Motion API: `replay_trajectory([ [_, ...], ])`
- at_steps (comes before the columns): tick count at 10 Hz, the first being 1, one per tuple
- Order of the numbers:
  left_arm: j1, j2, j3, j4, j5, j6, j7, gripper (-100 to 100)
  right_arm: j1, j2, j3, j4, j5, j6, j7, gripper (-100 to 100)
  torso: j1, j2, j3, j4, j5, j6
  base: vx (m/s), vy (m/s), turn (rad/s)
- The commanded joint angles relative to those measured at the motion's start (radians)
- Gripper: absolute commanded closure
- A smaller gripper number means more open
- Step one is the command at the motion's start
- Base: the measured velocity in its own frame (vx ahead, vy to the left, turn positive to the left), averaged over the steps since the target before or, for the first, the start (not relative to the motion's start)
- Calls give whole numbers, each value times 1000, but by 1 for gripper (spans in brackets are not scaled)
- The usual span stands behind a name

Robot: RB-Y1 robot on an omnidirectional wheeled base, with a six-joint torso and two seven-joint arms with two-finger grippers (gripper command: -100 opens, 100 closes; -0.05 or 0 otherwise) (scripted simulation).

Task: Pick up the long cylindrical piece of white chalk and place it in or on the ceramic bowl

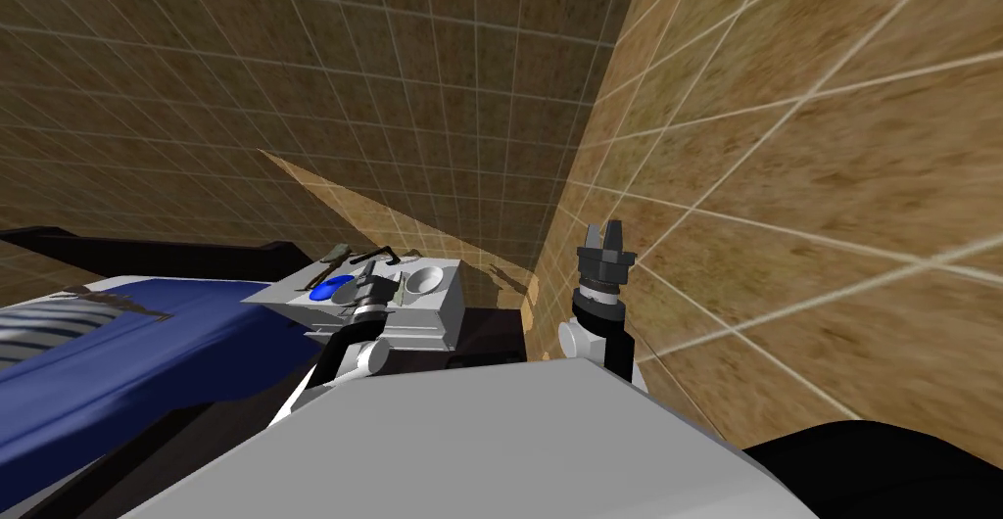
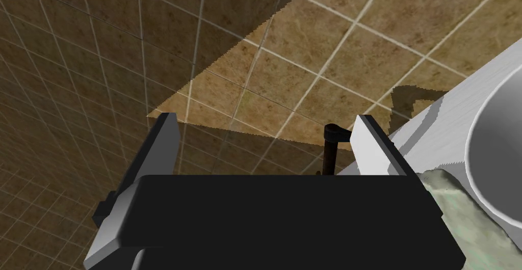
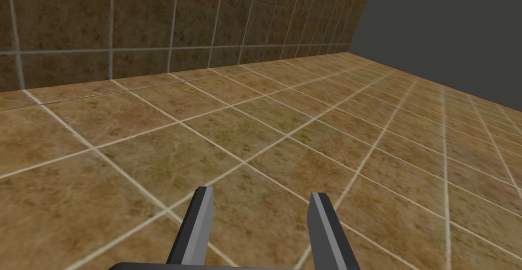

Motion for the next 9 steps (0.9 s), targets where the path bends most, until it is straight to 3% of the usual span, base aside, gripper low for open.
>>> replay_trajectory([
  [1, 1, -12, 20, 20, 40, 15, 32, -100, 0, 0, 0, 0, 0, 0, 0, 0, 0, 0, 0, 0, 0, 0, 73, -79, -3],
  [9, 21, -43, 91, 184, 244, -10, 194, -100, 0, 0, 0, 0, 0, 0, 0, 0, 5, 1, 1, 0, 1, 0, 75, -30, -53],
])
